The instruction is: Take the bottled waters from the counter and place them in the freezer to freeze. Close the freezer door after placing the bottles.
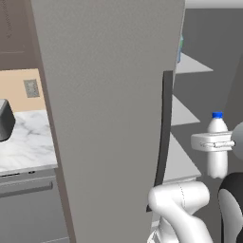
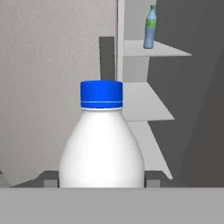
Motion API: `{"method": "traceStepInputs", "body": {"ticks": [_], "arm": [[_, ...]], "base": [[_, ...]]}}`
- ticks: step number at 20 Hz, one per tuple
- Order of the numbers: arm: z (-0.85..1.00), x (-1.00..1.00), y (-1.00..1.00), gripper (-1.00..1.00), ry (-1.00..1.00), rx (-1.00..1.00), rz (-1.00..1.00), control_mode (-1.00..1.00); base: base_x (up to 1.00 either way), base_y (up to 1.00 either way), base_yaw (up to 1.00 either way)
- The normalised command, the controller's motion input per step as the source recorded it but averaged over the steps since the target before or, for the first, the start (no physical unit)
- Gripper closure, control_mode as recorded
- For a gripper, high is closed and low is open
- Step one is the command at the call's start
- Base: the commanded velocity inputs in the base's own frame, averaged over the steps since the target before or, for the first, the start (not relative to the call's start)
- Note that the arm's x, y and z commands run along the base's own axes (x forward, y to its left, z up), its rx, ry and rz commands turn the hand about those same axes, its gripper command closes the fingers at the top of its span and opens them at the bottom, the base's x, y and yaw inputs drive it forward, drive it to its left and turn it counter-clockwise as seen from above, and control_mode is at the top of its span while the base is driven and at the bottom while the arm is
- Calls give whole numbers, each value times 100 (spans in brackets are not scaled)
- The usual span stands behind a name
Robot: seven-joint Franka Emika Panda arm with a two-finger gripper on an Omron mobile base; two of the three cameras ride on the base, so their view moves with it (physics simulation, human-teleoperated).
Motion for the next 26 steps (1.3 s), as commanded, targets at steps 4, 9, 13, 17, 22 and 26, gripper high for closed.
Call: {"method": "traceStepInputs", "body": {"ticks": [4,9,13,17,22,26], "arm": [[0,0,0,100,0,0,0,100],[0,0,0,100,0,0,0,100],[0,0,0,100,0,0,0,100],[0,0,0,100,0,0,0,100],[0,0,0,100,0,0,0,100],[0,0,0,100,0,0,0,100]], "base": [[13,-38,0],[15,-45,0],[18,-39,0],[20,-35,0],[17,-28,0],[3,-8,0]]}}
